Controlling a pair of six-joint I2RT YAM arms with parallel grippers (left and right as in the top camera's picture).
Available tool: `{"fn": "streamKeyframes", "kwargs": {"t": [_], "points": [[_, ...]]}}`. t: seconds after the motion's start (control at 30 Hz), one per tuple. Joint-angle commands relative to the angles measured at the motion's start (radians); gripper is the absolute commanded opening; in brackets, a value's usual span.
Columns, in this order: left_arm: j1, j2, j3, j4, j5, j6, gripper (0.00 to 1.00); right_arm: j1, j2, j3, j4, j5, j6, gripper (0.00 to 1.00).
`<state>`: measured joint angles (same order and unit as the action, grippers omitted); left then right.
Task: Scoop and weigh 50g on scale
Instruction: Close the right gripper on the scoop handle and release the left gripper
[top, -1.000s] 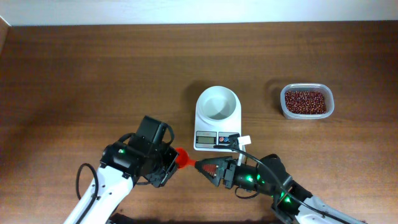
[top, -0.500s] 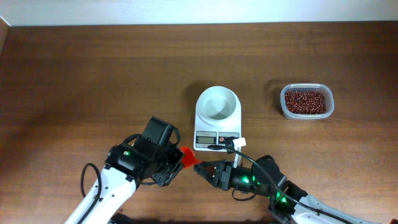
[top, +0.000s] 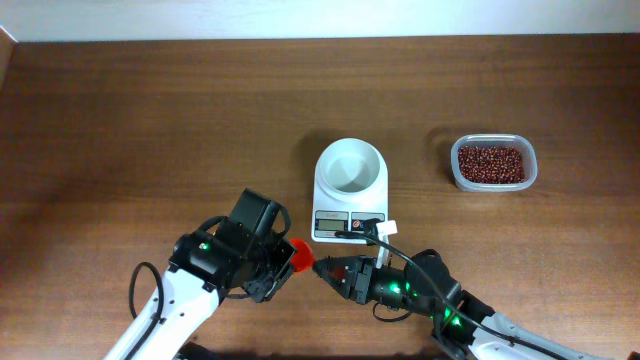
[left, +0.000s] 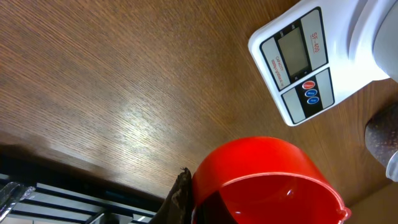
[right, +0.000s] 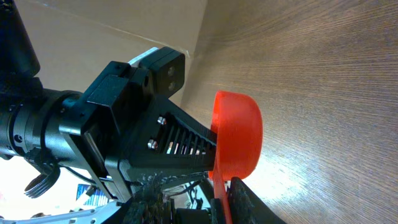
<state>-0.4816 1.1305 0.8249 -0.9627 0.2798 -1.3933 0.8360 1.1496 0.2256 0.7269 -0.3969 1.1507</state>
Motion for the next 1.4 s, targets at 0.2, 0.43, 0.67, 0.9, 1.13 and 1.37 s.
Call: {"fn": "streamKeyframes", "kwargs": {"t": [0.2,0.43,0.67,0.9,1.13,1.37], "points": [[-0.01,0.003,0.008,-0.008,0.001,-0.005,0.0,0.008,0.004,0.009,-0.038,0.043,-0.009,0.34],[-0.01,0.003,0.008,-0.032,-0.021,-0.005,0.0,0.008,0.004,0.009,-0.018,0.042,-0.009,0.32],[-0.009,0.003,0.008,-0.034,-0.021,-0.005,0.0,0.008,0.005,0.009,-0.016,0.035,-0.009,0.28],[-0.009,0.003,0.008,-0.033,-0.022,-0.005,0.0,0.008,0.005,0.009,-0.016,0.015,-0.009,0.25],[-0.009,0.003,0.008,-0.025,-0.022,-0.005,0.0,0.008,0.005,0.009,-0.016,-0.003,-0.008,0.22],[-0.009,0.003,0.008,-0.025,-0.034,-0.005,0.0,0.008,0.005,0.009,-0.016,-0.018,-0.008,0.2]]}}
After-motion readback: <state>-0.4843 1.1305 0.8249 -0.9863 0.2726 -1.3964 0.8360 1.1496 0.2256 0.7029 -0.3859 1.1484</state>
